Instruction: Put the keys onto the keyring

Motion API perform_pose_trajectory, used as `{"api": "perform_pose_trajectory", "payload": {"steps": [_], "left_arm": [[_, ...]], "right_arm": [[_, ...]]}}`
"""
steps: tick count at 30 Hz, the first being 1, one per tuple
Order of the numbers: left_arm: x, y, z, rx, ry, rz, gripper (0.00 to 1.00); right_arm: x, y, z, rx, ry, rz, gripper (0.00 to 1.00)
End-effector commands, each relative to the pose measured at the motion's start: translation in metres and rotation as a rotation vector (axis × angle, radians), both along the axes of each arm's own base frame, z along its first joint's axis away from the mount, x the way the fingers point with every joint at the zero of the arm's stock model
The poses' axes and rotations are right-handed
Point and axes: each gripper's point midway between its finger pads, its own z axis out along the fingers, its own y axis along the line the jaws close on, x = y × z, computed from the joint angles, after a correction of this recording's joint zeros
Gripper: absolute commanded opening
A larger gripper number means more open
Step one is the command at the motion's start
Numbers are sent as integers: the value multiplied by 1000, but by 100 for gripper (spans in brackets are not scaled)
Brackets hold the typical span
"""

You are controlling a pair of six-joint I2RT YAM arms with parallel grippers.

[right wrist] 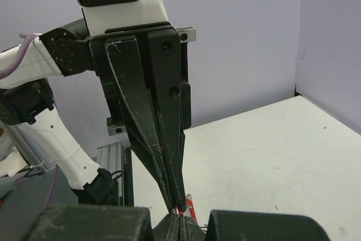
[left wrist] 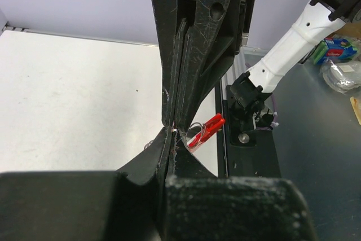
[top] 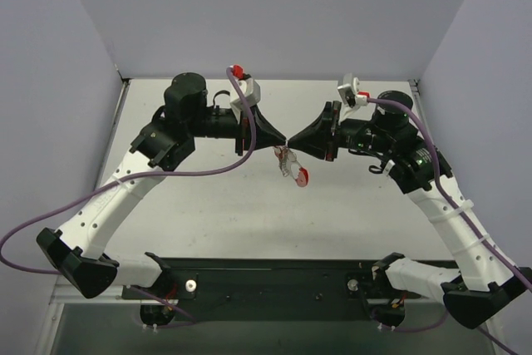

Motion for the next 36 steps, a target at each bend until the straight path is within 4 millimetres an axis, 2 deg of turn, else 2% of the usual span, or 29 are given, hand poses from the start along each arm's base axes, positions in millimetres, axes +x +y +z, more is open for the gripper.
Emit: {"api": "perform_pose_trajectory", "payload": {"steps": [1,10,11,12,14,15,18,23,27,32,36], "left_arm": [[-18,6,28,-59,-69,-43,0],[-17,8,30,-72,-81,-15,0],[-17,9,32,-76,-85,-8,4],[-14,9,32,-76,-84,9,21],[-13,11,36,-91,-97,32,41],[-11,14,40,-100,-104,64,57],[-1,22,45,-119,-113,146,66],[8,33,50,-178,-117,184,70],[11,27,34,-162,-87,137,70],[17,21,23,-151,-78,124,63],[22,15,15,-134,-60,102,63]], "right_arm": [[-2,4,27,40,-105,52,0],[0,2,26,47,-130,35,0],[1,1,26,48,-133,24,0],[1,2,27,52,-137,24,0],[3,1,28,55,-139,13,0],[4,1,28,55,-140,7,0],[4,-1,28,60,-149,-7,0],[4,-4,30,64,-161,-33,0],[4,-6,37,94,-193,-45,0],[1,-8,42,118,-206,-47,0],[0,-8,45,128,-208,-43,0]]}}
